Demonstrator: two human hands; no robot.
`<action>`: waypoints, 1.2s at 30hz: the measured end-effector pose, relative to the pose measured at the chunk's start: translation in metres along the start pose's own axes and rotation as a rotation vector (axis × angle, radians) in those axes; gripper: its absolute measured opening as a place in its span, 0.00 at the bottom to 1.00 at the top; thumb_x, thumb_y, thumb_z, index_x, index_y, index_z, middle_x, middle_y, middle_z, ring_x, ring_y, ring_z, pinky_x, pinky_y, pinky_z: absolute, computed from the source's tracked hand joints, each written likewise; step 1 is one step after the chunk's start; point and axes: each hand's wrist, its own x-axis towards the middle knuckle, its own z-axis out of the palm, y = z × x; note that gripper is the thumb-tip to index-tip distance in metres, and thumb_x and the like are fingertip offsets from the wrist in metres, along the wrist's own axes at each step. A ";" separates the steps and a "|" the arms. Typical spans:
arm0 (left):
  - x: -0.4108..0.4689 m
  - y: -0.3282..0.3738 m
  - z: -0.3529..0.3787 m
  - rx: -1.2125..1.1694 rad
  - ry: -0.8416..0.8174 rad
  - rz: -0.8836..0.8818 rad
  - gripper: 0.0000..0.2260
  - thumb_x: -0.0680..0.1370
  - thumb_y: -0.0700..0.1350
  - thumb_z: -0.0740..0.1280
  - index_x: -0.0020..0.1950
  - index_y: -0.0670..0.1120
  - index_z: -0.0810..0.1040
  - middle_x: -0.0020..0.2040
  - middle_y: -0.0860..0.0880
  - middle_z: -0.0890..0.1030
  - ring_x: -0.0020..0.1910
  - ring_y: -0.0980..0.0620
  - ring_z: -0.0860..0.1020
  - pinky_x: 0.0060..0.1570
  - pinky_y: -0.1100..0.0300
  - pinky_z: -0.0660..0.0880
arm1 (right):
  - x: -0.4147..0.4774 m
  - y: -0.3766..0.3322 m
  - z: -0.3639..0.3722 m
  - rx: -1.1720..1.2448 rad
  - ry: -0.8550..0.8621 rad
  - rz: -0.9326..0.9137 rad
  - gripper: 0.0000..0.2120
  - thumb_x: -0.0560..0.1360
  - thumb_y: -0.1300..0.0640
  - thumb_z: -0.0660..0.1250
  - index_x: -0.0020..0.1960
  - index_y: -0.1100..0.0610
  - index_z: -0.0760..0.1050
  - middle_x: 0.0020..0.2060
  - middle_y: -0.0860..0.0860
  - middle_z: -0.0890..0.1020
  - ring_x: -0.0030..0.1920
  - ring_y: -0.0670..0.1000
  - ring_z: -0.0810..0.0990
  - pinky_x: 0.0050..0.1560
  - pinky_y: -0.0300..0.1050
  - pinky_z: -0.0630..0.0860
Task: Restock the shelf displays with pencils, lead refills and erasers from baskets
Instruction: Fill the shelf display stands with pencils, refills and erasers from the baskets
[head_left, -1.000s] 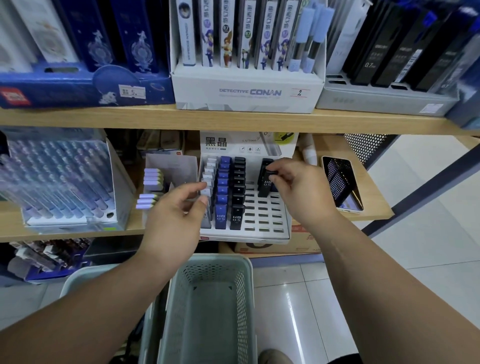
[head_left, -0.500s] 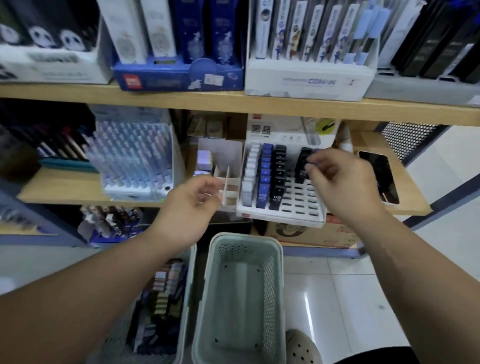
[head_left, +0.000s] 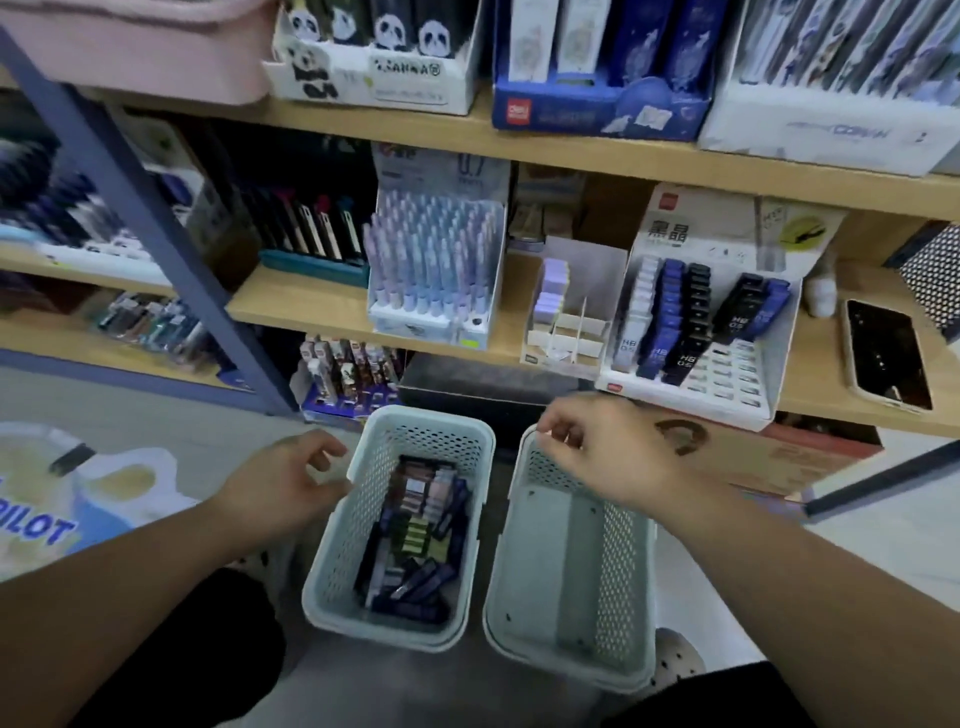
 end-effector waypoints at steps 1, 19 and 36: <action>0.001 -0.008 0.001 0.032 -0.018 -0.002 0.15 0.74 0.54 0.73 0.57 0.57 0.73 0.52 0.51 0.78 0.42 0.53 0.80 0.51 0.53 0.76 | 0.004 -0.002 0.015 -0.003 -0.128 0.062 0.10 0.76 0.47 0.72 0.54 0.49 0.81 0.44 0.45 0.82 0.44 0.47 0.81 0.47 0.47 0.78; 0.143 -0.039 0.169 0.134 -0.293 0.086 0.33 0.76 0.39 0.66 0.80 0.51 0.60 0.78 0.46 0.63 0.72 0.44 0.69 0.71 0.52 0.68 | 0.010 0.043 0.166 0.307 -0.277 0.740 0.44 0.69 0.39 0.77 0.78 0.49 0.61 0.50 0.47 0.80 0.47 0.47 0.77 0.46 0.41 0.70; 0.171 -0.060 0.227 0.495 -0.134 0.154 0.40 0.74 0.52 0.73 0.80 0.48 0.54 0.74 0.45 0.59 0.71 0.42 0.63 0.70 0.48 0.66 | 0.017 0.039 0.223 0.542 -0.188 0.842 0.33 0.72 0.45 0.72 0.74 0.51 0.65 0.61 0.54 0.75 0.51 0.52 0.79 0.37 0.38 0.71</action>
